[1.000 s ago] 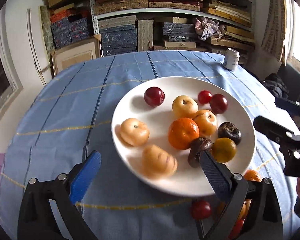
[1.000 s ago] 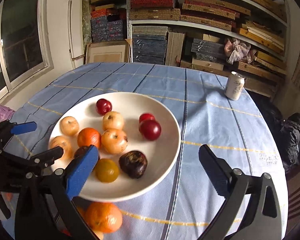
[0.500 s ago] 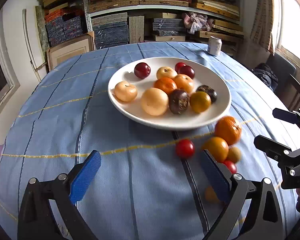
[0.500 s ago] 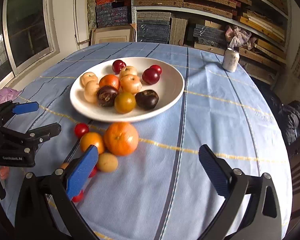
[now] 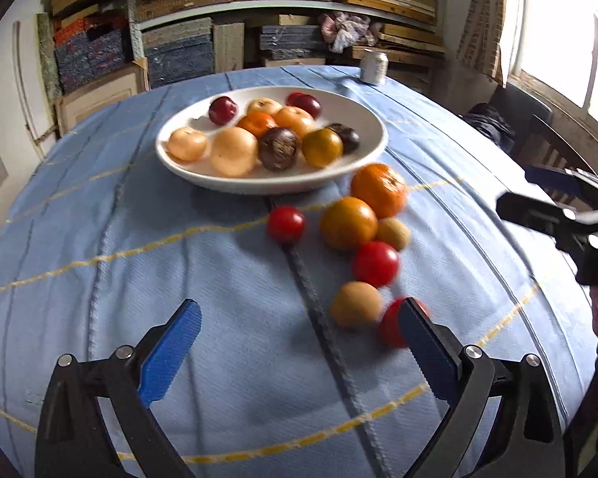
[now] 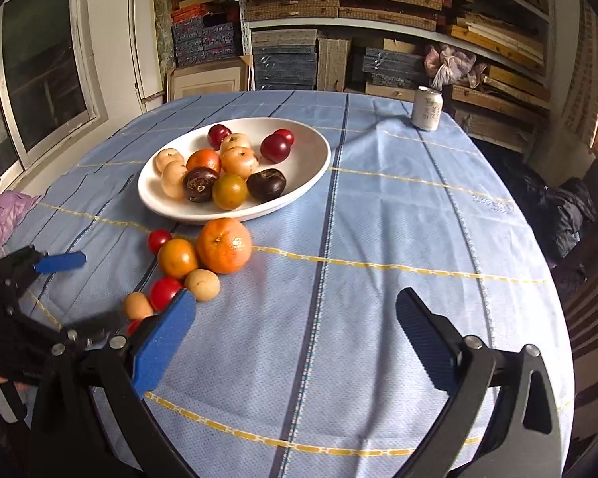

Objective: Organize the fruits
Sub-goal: 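Grasp a small tan round fruit from the pile with the left gripper, then grasp a red tomato with the right gripper while the left holds the tan fruit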

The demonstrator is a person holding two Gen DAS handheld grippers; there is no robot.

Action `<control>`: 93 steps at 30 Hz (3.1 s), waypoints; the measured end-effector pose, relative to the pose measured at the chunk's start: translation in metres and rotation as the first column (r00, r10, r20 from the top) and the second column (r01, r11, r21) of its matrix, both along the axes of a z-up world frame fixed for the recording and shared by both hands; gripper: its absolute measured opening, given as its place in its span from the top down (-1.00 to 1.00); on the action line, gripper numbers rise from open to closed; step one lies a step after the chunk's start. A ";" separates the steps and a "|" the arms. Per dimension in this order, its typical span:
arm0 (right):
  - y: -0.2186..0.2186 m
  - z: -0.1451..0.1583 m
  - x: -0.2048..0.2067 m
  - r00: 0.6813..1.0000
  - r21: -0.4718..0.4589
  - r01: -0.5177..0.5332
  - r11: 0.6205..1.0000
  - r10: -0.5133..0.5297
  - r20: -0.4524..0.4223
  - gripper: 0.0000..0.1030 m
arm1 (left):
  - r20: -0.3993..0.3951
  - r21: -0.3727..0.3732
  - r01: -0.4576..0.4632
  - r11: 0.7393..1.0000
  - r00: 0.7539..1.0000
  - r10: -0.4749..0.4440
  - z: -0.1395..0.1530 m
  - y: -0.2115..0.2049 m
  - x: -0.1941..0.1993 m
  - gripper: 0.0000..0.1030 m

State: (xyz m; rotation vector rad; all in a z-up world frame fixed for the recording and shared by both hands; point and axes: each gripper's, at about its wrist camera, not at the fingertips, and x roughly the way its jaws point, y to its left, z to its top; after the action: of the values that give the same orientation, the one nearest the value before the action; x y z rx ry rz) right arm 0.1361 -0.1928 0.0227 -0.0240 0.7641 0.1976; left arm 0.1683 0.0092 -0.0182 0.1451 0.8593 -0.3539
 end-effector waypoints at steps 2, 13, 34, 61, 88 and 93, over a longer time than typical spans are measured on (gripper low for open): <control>0.001 0.001 -0.002 1.000 -0.014 -0.003 1.000 0.003 0.003 -0.92 | 0.013 0.002 0.021 1.000 1.000 -0.021 0.000 -0.007 -0.005 -0.93; 0.021 -0.021 -0.009 0.995 -0.034 -0.078 0.996 0.075 -0.071 -0.92 | -0.003 0.089 0.147 0.985 0.989 -0.148 -0.016 -0.048 -0.018 -0.93; 0.010 -0.025 -0.010 0.997 -0.062 -0.046 0.997 0.041 -0.071 -0.92 | -0.015 0.032 0.154 0.988 0.988 -0.153 -0.019 -0.040 -0.004 0.38; 0.039 -0.030 0.007 0.980 0.017 -0.184 0.983 0.184 -0.072 -0.92 | 0.025 -0.050 0.035 0.998 0.999 -0.034 0.008 0.010 -0.004 0.43; 0.110 -0.049 0.030 0.970 -0.001 -0.179 0.984 0.177 -0.164 0.41 | 0.013 -0.029 -0.014 0.999 1.000 0.014 0.010 0.050 -0.012 0.43; 0.093 -0.047 0.021 0.969 0.071 -0.174 0.982 0.184 -0.165 0.42 | 0.016 -0.031 0.041 0.999 0.999 -0.040 0.010 0.034 -0.026 0.43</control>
State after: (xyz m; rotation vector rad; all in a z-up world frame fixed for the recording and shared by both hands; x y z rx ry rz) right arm 0.1572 -0.0994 -0.0244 -0.0228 0.9281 0.3972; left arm 0.1421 0.0430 -0.0083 0.1357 0.8360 -0.4036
